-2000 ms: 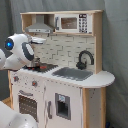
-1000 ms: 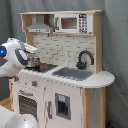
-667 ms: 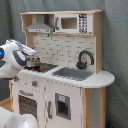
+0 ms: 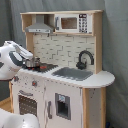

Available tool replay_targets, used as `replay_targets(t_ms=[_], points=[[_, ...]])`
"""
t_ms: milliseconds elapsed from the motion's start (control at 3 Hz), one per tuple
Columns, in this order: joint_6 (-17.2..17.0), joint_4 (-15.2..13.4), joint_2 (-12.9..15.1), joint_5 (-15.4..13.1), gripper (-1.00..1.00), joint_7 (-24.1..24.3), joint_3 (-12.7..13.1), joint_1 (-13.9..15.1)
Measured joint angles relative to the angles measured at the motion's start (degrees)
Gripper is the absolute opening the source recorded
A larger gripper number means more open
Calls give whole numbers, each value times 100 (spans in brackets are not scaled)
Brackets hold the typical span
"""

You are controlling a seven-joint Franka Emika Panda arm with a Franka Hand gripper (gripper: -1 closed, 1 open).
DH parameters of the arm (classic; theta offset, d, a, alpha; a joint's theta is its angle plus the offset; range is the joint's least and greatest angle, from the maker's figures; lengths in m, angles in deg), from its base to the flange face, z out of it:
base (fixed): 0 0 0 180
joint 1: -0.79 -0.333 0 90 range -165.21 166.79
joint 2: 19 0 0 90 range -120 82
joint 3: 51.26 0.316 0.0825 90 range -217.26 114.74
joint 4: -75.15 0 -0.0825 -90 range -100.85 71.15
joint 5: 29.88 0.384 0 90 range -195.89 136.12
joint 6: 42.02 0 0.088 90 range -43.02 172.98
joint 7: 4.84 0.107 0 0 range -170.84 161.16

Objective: Play with the kitchen

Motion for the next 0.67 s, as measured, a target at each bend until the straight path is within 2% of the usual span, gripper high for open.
replay_targets(t_ms=[667], points=[[-604, 695, -337, 1, 100, 1100, 251, 436]])
